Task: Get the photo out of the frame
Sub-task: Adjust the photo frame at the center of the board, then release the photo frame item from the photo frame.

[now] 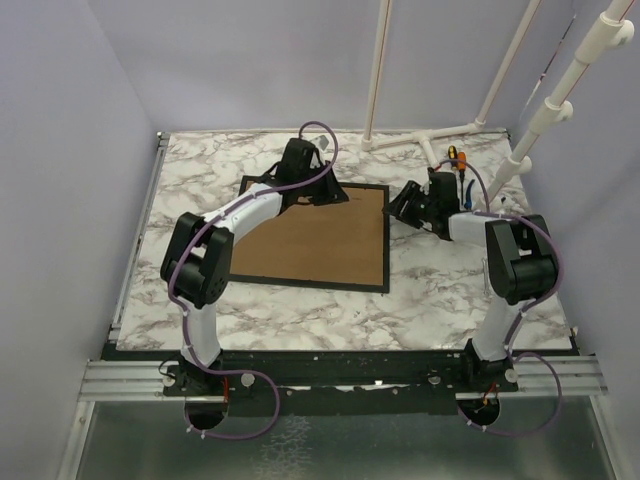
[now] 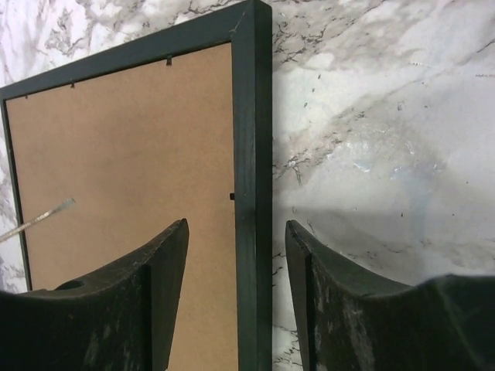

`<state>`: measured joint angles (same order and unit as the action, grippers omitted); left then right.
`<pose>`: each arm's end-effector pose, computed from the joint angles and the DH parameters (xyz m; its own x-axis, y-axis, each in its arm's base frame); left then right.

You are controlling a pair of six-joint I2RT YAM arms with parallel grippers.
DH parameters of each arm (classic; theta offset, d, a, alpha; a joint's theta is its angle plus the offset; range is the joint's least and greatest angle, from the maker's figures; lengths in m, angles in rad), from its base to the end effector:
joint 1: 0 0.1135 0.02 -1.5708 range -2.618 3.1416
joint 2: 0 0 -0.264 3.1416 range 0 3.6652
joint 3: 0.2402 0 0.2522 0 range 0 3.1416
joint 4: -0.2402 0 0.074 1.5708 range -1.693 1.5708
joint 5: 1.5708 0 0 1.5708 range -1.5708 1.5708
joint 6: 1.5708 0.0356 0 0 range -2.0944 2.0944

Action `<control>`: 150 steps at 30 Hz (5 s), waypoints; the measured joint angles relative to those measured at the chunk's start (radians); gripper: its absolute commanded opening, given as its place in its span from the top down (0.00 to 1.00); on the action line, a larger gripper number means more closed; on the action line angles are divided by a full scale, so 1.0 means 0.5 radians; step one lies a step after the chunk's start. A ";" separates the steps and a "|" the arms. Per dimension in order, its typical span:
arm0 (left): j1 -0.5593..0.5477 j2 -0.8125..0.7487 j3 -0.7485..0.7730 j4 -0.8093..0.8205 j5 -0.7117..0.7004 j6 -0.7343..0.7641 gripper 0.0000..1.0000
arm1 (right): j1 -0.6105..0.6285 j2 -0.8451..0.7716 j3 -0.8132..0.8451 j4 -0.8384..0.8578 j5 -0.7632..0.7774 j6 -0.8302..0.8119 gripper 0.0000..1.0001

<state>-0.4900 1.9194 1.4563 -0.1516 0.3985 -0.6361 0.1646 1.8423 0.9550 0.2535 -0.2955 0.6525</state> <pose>0.3847 -0.2209 0.2443 -0.8332 -0.1761 -0.5242 0.2716 0.6954 -0.6653 0.3723 0.0723 0.1518 -0.6999 0.4726 -0.5355 0.0462 0.7782 0.6263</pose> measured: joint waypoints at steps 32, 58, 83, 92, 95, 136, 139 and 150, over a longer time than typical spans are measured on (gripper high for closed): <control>0.060 -0.446 -0.476 0.023 -0.063 -0.036 1.00 | 0.207 -0.136 -0.146 -0.256 0.180 -0.309 0.77; -0.117 -0.218 -0.379 0.029 0.065 -0.050 1.00 | 0.112 -0.761 -0.510 -0.443 0.194 -0.237 0.57; -0.202 0.137 -0.094 0.038 0.246 -0.063 1.00 | 0.031 -0.359 -0.388 -0.240 0.154 -0.101 0.91; -0.202 0.219 -0.017 -0.009 0.276 -0.072 1.00 | 0.030 -0.246 -0.268 -0.232 0.146 -0.105 0.90; -0.202 0.224 -0.011 -0.021 0.281 -0.076 1.00 | 0.029 -0.237 -0.262 -0.220 0.140 -0.111 0.88; -0.172 0.431 0.184 -0.021 0.377 -0.196 1.00 | 0.021 -0.217 -0.267 -0.164 0.068 -0.137 0.84; -0.164 0.431 0.183 -0.021 0.377 -0.201 1.00 | 0.021 -0.217 -0.267 -0.164 0.068 -0.138 0.84; -0.133 0.431 0.182 -0.020 0.380 -0.209 1.00 | 0.021 -0.217 -0.267 -0.164 0.066 -0.139 0.85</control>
<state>-0.5564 2.1349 1.5475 -0.1616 0.5884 -0.7406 0.1753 1.7340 0.8215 0.1715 -0.2626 0.5831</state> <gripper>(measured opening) 0.154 0.156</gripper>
